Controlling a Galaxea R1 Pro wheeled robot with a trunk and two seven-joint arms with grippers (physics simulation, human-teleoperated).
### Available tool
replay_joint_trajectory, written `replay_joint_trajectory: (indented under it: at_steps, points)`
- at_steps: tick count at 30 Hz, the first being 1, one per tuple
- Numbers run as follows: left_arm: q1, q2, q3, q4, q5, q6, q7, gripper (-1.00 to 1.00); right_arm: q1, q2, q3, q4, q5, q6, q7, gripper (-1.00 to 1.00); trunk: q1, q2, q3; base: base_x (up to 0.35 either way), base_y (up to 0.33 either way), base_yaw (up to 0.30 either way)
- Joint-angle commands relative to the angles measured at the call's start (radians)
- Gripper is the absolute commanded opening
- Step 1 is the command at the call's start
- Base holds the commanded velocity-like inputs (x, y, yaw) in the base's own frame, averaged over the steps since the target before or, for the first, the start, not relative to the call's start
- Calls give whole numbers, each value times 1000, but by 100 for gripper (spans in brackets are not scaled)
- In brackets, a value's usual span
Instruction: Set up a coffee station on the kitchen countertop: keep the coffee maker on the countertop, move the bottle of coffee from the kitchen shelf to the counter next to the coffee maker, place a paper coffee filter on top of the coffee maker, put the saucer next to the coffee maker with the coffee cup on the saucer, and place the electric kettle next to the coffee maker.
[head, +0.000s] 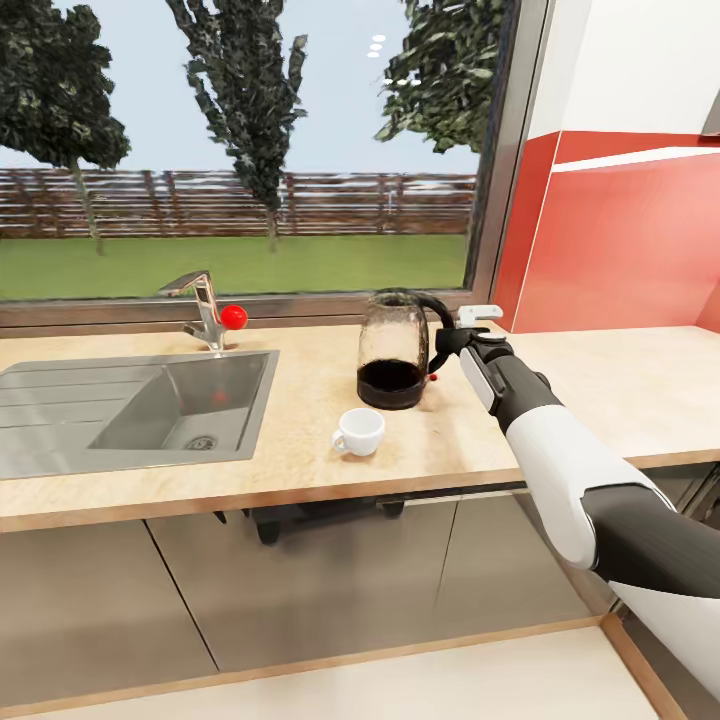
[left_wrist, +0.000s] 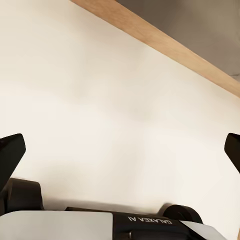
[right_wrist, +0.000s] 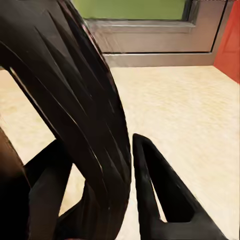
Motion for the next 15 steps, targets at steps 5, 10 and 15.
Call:
replay_joint_trajectory:
  at_steps: [5,10,15]
  points:
    - [-1,0,0,0,3,3,-4,100,0,0,6,-1,-18,4,-8,-100,0,0,-1,0,0,0]
    - [-1,0,0,0,3,3,-5,100,0,0,6,-1,-18,4,-8,-100,0,0,-1,0,0,0]
    - [-1,0,0,0,3,4,-5,100,0,0,6,-1,-18,4,-8,-100,-8,14,5,0,0,0]
